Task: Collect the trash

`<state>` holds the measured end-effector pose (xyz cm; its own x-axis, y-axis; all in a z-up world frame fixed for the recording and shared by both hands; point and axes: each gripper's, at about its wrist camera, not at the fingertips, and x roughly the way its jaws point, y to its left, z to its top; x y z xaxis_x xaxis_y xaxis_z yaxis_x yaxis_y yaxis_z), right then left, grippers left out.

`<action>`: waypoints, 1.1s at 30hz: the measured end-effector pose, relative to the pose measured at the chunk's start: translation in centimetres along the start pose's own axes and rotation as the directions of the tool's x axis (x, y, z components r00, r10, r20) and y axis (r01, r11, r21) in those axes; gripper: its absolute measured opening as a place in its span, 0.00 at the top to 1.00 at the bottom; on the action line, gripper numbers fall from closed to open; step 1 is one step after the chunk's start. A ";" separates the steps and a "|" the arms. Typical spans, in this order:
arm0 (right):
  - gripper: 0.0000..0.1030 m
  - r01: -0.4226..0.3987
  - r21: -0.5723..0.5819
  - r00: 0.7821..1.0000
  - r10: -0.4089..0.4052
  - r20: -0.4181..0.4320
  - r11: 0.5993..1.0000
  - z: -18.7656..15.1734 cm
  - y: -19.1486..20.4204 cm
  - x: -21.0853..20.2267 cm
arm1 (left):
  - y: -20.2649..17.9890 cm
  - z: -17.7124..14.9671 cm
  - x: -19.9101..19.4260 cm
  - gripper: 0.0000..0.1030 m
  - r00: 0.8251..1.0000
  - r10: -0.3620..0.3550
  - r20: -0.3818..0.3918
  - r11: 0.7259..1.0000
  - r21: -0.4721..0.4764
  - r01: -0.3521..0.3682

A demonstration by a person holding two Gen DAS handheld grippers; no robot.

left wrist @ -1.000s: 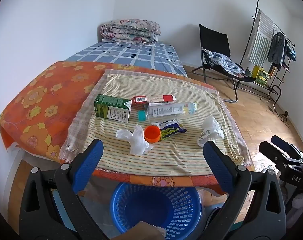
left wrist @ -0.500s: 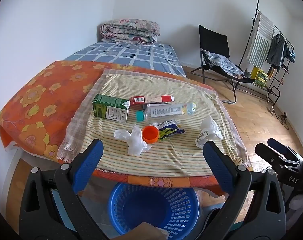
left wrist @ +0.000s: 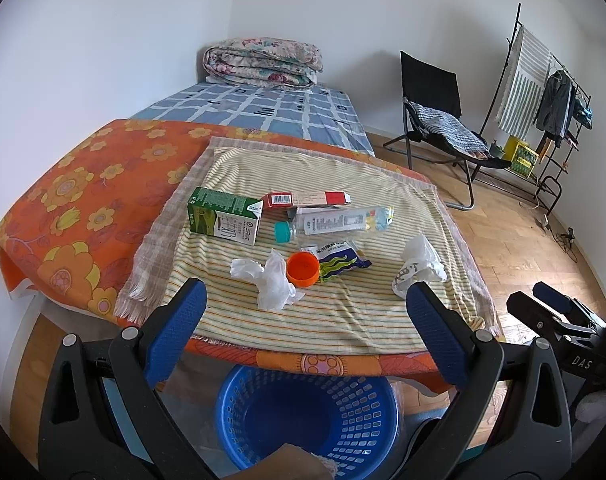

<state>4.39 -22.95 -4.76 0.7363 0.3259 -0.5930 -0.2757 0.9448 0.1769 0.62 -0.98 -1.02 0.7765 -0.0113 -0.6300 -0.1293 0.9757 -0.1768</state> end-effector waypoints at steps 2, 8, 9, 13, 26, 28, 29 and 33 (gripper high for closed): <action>0.00 -0.001 0.003 1.000 0.001 -0.001 1.000 0.0 -0.1 0.0 | 0.5 0.1 -0.4 0.01 1.000 -0.004 -0.001 1.000 -0.004 0.004; 0.00 0.000 0.008 1.000 0.000 0.001 1.000 0.0 -0.1 0.0 | 0.4 0.1 -0.3 0.01 1.000 -0.004 -0.001 1.000 -0.002 0.004; 0.00 0.000 0.007 1.000 0.000 0.001 1.000 -0.1 -0.1 0.0 | 0.4 0.1 -0.3 0.01 1.000 -0.004 -0.002 1.000 -0.001 0.004; 0.00 -0.003 0.007 1.000 0.003 -0.004 1.000 -0.1 -0.1 0.1 | 0.5 0.1 -0.4 0.01 1.000 -0.005 -0.002 1.000 -0.004 0.005; 0.00 -0.006 0.009 1.000 0.006 -0.010 1.000 -0.2 -0.1 0.2 | 0.6 0.1 -0.3 0.01 1.000 -0.006 -0.003 1.000 -0.004 0.006; 0.00 -0.007 0.010 1.000 0.007 -0.011 1.000 -0.2 -0.1 0.3 | 0.6 0.1 -0.3 0.01 1.000 -0.006 -0.003 1.000 -0.004 0.006; 0.00 -0.007 0.011 1.000 0.007 -0.012 1.000 -0.2 0.0 0.3 | 0.6 0.1 -0.3 0.01 1.000 -0.005 -0.003 1.000 -0.005 0.005; 0.00 -0.007 0.013 1.000 0.007 -0.014 1.000 -0.3 -0.1 0.3 | 0.6 0.1 -0.3 0.01 1.000 -0.005 -0.004 1.000 -0.004 0.005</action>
<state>4.51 -22.94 -5.20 0.7256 0.3318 -0.6028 -0.2726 0.9430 0.1909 0.34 -0.37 -0.88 0.7749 -0.0167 -0.6319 -0.1280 0.9748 -0.1827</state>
